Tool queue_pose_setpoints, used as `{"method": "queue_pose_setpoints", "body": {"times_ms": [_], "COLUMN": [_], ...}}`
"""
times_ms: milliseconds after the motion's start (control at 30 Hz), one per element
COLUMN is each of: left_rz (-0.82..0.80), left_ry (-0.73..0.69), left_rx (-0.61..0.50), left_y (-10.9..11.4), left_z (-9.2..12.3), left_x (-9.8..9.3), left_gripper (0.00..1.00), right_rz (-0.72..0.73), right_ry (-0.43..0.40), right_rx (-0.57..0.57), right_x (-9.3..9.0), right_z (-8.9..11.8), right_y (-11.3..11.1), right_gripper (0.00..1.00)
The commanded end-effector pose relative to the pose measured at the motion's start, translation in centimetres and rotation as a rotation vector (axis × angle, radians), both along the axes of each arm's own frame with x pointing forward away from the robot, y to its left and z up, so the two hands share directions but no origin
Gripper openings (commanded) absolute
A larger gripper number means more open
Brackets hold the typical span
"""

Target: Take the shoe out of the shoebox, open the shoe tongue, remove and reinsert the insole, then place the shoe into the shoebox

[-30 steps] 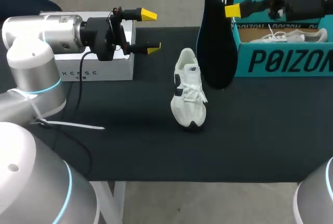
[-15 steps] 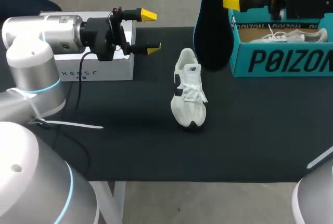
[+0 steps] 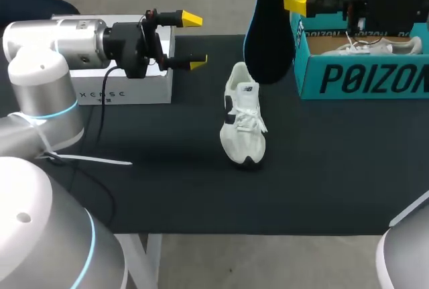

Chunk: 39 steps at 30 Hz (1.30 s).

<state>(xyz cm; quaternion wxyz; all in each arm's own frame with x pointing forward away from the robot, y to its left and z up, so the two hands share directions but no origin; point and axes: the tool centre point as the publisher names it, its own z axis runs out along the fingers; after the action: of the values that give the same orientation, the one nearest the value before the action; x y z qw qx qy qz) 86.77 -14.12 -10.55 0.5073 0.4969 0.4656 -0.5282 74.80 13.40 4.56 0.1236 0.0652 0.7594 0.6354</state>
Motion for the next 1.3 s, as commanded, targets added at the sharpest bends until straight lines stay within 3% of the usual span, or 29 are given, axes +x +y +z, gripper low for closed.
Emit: {"method": "queue_pose_setpoints", "body": {"times_ms": [33, 233, 300, 933, 1167, 1300], "left_rz": [0.002, 0.002, 0.002, 0.002, 0.002, 0.002], "left_ry": [-0.001, -0.001, -0.001, -0.001, -0.001, -0.001], "left_rx": [-0.002, -0.002, -0.002, -0.002, -0.002, -0.002], "left_y": [-0.2, -0.2, -0.2, -0.2, -0.2, -0.2], "left_z": [-0.1, -0.1, -0.1, -0.1, -0.1, -0.1], "left_x": [0.0, 0.0, 0.0, 0.0, 0.0, 0.0], "left_gripper": [1.00, 1.00, 1.00, 1.00, 1.00, 1.00], "right_rz": [0.258, 0.405, 0.383, 0.383, 0.227, 0.189], "right_ry": [-0.565, -0.713, -0.688, -0.688, -1.007, -1.143], "right_rx": [0.009, 0.062, 0.056, 0.056, 0.092, 0.130], "right_x": [0.9, 2.3, 3.2, 3.2, 1.8, 1.5], "right_z": [0.6, -0.2, -0.3, -0.3, -1.3, -1.8], "right_y": [1.1, 1.9, 2.0, 2.0, 2.5, 3.0], "right_gripper": [0.00, 0.00, 0.00, 0.00, 0.00, 0.00]}}
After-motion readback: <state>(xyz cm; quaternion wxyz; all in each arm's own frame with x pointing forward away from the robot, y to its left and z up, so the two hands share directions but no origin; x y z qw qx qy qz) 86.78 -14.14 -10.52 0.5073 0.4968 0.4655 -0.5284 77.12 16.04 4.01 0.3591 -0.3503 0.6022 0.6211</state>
